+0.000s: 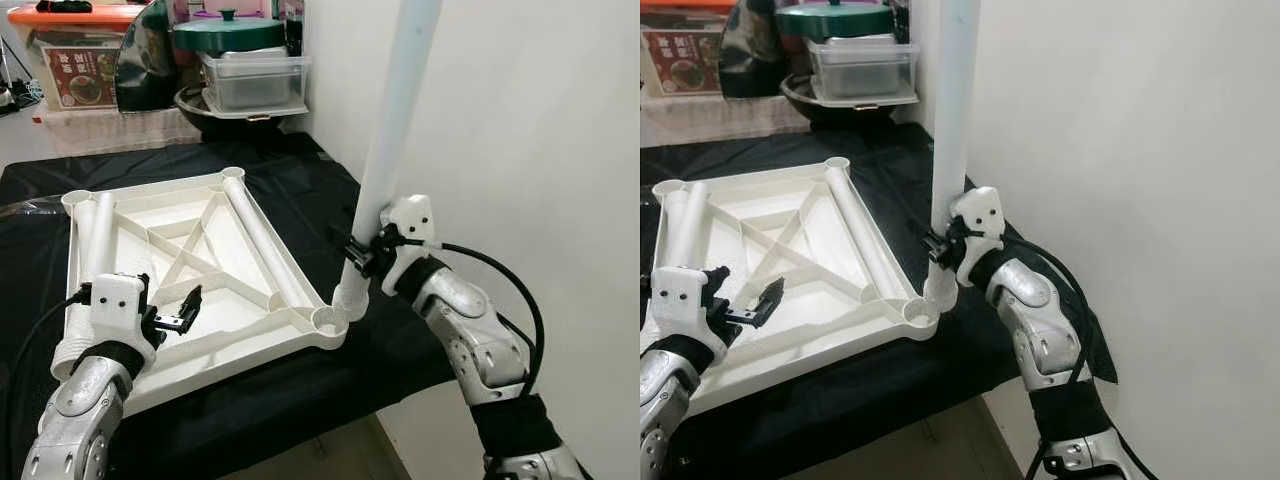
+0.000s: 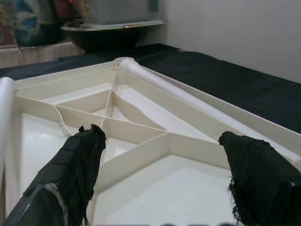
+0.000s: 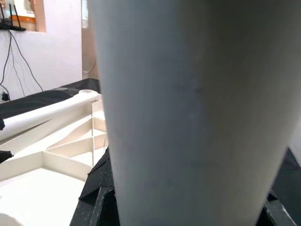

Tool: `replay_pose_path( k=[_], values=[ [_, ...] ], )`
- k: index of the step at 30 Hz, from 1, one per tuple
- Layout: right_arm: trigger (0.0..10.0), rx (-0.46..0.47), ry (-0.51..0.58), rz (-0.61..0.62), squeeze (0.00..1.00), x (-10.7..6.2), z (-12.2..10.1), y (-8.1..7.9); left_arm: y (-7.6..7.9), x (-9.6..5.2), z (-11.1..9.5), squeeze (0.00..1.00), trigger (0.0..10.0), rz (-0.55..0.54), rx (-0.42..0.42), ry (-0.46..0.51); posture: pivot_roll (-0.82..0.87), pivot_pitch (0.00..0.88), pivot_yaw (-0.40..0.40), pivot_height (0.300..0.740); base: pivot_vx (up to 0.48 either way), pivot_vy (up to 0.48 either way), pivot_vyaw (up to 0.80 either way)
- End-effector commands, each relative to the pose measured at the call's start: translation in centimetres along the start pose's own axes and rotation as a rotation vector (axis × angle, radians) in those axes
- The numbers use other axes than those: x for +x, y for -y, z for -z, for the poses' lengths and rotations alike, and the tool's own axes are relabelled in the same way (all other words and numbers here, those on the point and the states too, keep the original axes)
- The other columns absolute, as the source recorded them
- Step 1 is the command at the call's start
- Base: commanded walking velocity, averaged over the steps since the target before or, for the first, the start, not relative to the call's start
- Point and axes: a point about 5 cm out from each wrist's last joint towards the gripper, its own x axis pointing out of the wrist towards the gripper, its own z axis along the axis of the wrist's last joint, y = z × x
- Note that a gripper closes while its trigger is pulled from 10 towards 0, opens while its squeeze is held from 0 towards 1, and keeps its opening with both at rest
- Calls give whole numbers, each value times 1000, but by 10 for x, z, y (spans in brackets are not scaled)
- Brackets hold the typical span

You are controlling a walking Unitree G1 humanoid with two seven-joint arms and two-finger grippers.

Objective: Building children table

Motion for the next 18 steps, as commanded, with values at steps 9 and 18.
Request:
replay_pose_path(
  k=[9, 18],
  values=[
    [10000, 33, 12, -35, 0, 5, 5, -12, 1, 3, 3, 0, 10000, 38, -5, -4, 78, 0, -81, 740, 0, 0, 0],
    [10000, 41, 11, -69, 0, 8, 6, -19, 3, 2, 2, 0, 10000, 44, -7, 11, 84, 0, -94, 740, 0, 0, 0]
  ],
)
